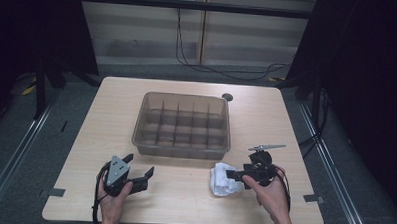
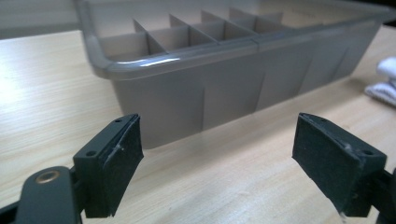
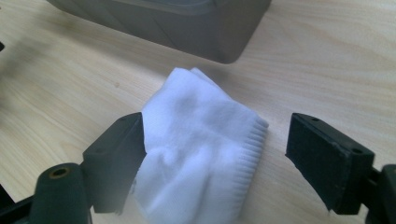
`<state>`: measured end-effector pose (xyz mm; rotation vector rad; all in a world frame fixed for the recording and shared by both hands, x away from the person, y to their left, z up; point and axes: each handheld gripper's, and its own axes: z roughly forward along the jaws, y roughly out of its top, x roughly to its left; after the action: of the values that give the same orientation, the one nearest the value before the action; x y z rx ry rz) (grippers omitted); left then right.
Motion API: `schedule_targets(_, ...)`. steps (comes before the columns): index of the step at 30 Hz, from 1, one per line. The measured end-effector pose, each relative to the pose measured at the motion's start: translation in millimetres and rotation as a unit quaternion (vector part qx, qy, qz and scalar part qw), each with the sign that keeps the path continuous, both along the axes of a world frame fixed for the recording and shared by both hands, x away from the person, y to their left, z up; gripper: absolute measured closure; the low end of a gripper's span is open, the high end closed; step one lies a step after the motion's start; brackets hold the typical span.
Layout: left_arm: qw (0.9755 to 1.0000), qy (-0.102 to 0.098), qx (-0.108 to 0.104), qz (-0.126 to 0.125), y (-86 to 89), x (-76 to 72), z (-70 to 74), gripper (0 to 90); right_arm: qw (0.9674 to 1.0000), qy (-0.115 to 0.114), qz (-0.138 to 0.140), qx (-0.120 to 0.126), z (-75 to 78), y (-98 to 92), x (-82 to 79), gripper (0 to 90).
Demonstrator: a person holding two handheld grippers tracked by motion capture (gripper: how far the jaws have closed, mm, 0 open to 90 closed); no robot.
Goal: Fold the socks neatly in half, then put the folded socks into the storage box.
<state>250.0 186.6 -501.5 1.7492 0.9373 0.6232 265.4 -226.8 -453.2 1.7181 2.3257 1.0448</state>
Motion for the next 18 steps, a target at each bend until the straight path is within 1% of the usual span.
schedule_targets(2,0.9998,-0.018,-0.01,0.005,2.2,-4.1,-0.2,15.6,0.9999,0.011,-0.008,0.0,0.6,-0.5,1.5,19.8)
schedule_targets(3,0.9998,-0.018,-0.01,0.005,2.2,-4.1,-0.2,15.5,0.9998,0.019,-0.011,-0.002,0.7,-0.5,2.3,18.4)
schedule_targets(4,0.9996,-0.02,-0.02,0.005,2.8,-4.6,-0.5,15.6,0.9996,0.025,-0.011,-0.004,0.4,-0.2,3.3,18.1)
schedule_targets(5,0.9996,-0.021,-0.02,0.005,3.1,-4.8,-0.5,15.6,0.9992,0.038,-0.013,-0.005,0.3,0.4,4.4,18.1)
schedule_targets(6,0.9994,-0.026,-0.02,0.007,3.4,-5.4,-0.7,15.6,0.9989,0.045,-0.014,-0.009,-0.1,1.1,5.2,17.9)
schedule_targets(7,0.9992,-0.029,-0.024,0.014,3.1,-6.2,-0.8,15.6,0.9983,0.053,-0.016,-0.017,-0.3,2.6,6.1,17.7)
schedule_targets(8,0.9992,-0.031,-0.023,0.014,4.1,-6.8,-0.7,15.5,0.9978,0.06,-0.02,-0.021,0.5,3.7,6.5,17.7)
schedule_targets(10,0.9987,-0.036,-0.033,0.013,4.2,-6.9,-1.3,15.5,0.998,0.056,-0.023,-0.02,1.5,4.0,7.3,17.1)
schedule_targets(11,0.9987,-0.036,-0.033,0.013,4.2,-6.9,-1.3,15.6,0.998,0.056,-0.023,-0.02,1.5,4.0,7.3,17.1)
schedule_targets(12,0.9988,-0.041,-0.025,0.012,3.7,-7.6,-1.0,15.6,0.9974,0.064,-0.031,-0.016,3.5,4.3,7.9,16.6)
schedule_targets(13,0.9988,-0.041,-0.025,0.012,3.7,-7.6,-1.0,15.6,0.9974,0.064,-0.031,-0.016,3.5,4.3,7.9,16.6)
schedule_targets(14,0.9987,-0.045,-0.022,0.01,3.0,-8.3,-1.1,15.6,0.9968,0.07,-0.035,-0.016,3.9,4.4,8.3,15.9)
schedule_targets(15,0.9986,-0.046,-0.022,0.012,2.3,-8.8,-1.3,15.6,0.9946,0.091,-0.046,-0.021,4.4,5.2,10.0,15.8)
schedule_targets(16,0.9986,-0.047,-0.022,0.012,2.2,-9.1,-1.3,15.6,0.9936,0.099,-0.049,-0.023,4.5,5.5,10.4,15.9)
schedule_targets(17,0.9986,-0.047,-0.022,0.012,2.2,-9.1,-1.3,15.6,0.9936,0.099,-0.049,-0.023,4.5,5.5,10.4,15.9)
schedule_targets(18,0.9986,-0.048,-0.019,0.013,1.9,-9.5,-1.2,15.6,0.9926,0.106,-0.054,-0.028,4.4,5.9,11.1,16.0)
